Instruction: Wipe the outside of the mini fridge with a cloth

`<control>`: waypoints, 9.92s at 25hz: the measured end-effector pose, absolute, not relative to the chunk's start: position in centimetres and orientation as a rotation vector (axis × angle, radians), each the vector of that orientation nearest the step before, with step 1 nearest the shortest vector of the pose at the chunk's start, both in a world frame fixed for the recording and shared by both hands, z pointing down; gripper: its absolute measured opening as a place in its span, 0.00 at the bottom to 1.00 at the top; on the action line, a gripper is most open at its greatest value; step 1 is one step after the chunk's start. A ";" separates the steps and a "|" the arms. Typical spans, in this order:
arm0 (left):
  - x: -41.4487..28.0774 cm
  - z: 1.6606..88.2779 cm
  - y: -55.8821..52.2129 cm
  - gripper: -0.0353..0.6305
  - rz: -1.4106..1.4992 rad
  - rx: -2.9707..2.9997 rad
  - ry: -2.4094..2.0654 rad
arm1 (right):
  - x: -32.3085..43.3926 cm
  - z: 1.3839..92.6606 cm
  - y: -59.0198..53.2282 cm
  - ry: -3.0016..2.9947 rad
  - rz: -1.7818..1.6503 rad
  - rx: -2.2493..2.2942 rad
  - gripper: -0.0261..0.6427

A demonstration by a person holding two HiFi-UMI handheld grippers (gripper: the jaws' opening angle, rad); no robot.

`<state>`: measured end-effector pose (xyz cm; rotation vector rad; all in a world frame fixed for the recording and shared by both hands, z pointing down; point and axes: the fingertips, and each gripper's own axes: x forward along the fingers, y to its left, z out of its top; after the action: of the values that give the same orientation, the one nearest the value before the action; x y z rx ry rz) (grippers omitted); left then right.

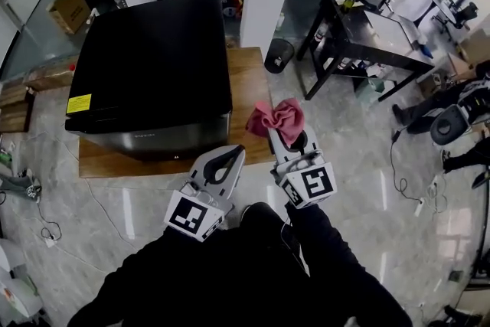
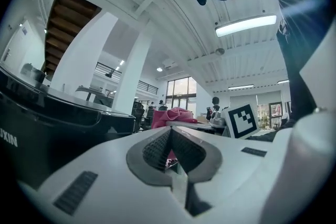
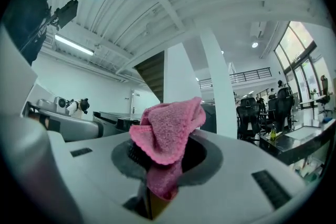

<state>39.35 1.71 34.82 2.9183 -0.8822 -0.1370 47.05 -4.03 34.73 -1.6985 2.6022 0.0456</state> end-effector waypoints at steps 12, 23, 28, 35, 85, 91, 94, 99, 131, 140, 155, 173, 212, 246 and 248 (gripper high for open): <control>45.8 35.4 -2.7 0.06 -0.156 2.857 -1.135 | 48.0 36.1 -12.7 2.883 0.084 -1.207 0.19; 47.8 37.5 -5.2 0.06 -0.137 2.649 -1.595 | 45.3 38.2 -16.2 2.842 -0.218 -0.665 0.19; 46.9 39.0 -5.0 0.06 -0.118 2.581 -1.717 | 44.5 41.4 -16.8 2.738 -0.463 -0.622 0.18; 45.8 45.0 -6.4 0.06 -0.019 2.471 -1.773 | 43.9 48.2 -17.2 2.765 -0.630 -0.658 0.18; 54.5 38.2 -19.5 0.06 -0.178 2.529 -1.682 | 50.3 41.1 -31.9 2.982 -0.081 -0.944 0.19; 53.0 39.6 -20.3 0.06 -0.168 2.473 -1.729 | 48.3 39.1 -33.7 2.882 -0.112 -0.841 0.19; 52.8 40.3 -20.6 0.06 -0.165 2.457 -1.735 | 47.2 38.9 -34.3 2.826 -0.186 -0.777 0.19; 52.1 41.8 -21.2 0.06 -0.159 2.419 -1.797 | 46.3 40.7 -36.0 2.719 -0.377 -0.702 0.18; 51.1 59.6 -23.1 0.06 0.223 2.234 -1.662 | 45.6 74.7 -38.0 2.466 -1.459 -1.096 0.18; 51.7 55.4 -21.0 0.06 0.063 2.252 -1.633 | 50.5 65.3 -36.3 2.687 -1.058 -1.070 0.18; 47.8 38.1 -8.1 0.06 -0.056 2.537 -1.475 | 50.7 37.4 -16.6 3.019 -0.166 -0.774 0.19; 18.3 33.2 13.3 0.06 -0.089 2.443 -1.898 | 22.4 32.8 10.4 3.186 -0.118 -0.077 0.18; -21.5 35.7 17.3 0.06 -0.063 2.084 -2.230 | -18.4 35.8 12.8 3.139 -0.169 0.202 0.19; -34.9 35.1 -25.3 0.06 -0.066 2.898 -1.122 | -27.2 36.6 -28.3 2.308 -0.525 -1.357 0.19; -33.5 34.7 -27.5 0.06 -0.069 2.943 -1.025 | -25.3 36.3 -30.2 2.167 -0.538 -1.424 0.19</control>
<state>-33.52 -27.45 34.68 2.9426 -1.0247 -0.0686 -25.26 -30.22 36.33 -1.4240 2.1672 -0.5378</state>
